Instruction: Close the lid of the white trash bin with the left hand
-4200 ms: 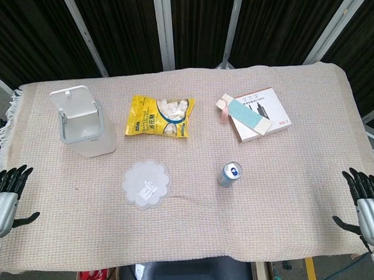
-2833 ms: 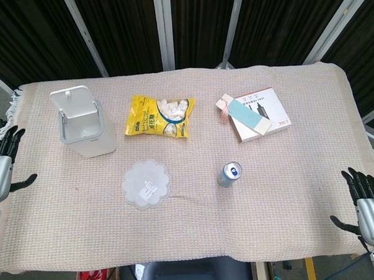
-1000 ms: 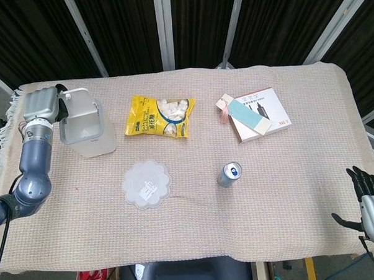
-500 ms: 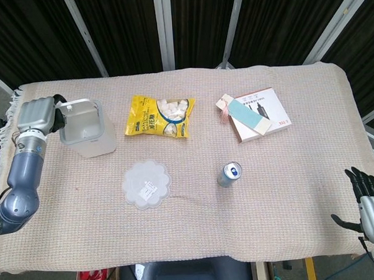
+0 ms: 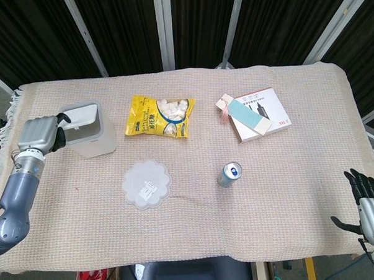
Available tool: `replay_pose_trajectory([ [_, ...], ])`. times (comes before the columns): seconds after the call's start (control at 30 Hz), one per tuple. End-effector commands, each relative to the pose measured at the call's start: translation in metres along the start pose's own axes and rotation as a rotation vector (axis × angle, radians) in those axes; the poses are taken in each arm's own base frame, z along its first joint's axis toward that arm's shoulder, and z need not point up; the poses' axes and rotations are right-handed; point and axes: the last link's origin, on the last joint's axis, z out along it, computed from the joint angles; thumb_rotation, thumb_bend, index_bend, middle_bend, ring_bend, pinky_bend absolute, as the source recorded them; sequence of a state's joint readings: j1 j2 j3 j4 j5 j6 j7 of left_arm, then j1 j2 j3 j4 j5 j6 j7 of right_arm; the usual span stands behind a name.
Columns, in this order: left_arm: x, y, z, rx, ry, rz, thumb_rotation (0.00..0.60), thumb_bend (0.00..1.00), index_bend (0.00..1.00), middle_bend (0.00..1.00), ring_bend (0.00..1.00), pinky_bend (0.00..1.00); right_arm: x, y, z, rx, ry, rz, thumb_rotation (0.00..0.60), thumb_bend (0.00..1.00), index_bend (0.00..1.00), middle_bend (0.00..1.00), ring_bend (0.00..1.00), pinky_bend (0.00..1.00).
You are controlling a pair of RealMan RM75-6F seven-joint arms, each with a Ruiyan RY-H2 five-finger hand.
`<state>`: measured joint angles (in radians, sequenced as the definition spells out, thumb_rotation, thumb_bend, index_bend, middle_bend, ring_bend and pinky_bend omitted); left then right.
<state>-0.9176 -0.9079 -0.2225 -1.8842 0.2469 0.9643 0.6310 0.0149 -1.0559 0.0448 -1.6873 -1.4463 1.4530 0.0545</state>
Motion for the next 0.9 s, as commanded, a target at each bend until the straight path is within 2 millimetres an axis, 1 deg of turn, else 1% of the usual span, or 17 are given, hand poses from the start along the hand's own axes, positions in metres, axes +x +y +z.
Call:
replay_pose_trajectory([
  [0.03, -0.008, -0.001, -0.002, -0.006, -0.009, 0.005, 0.6, 0.84, 0.31, 0.94, 0.93, 1.0, 0.0, 0.0, -0.001, -0.001, -0.003, 0.0, 0.6, 0.15, 0.0, 0.0, 0.0, 0.0],
  [0.2, -0.018, -0.003, -0.002, -0.017, -0.014, 0.003, 0.6, 0.84, 0.29, 0.94, 0.93, 1.0, 0.0, 0.0, -0.001, -0.005, -0.005, -0.002, 0.6, 0.15, 0.0, 0.0, 0.0, 0.0],
  [0.43, -0.025, -0.006, 0.0, -0.026, -0.013, 0.019, 0.6, 0.84, 0.28, 0.94, 0.93, 1.0, 0.0, 0.001, -0.002, -0.013, -0.011, -0.003, 0.6, 0.15, 0.0, 0.0, 0.0, 0.0],
  [0.9, -0.041, -0.007, 0.003, -0.031, -0.037, 0.049, 0.6, 0.84, 0.27, 0.94, 0.93, 1.0, 0.0, 0.001, -0.002, -0.019, -0.012, -0.001, 0.6, 0.15, 0.0, 0.0, 0.0, 0.0],
])
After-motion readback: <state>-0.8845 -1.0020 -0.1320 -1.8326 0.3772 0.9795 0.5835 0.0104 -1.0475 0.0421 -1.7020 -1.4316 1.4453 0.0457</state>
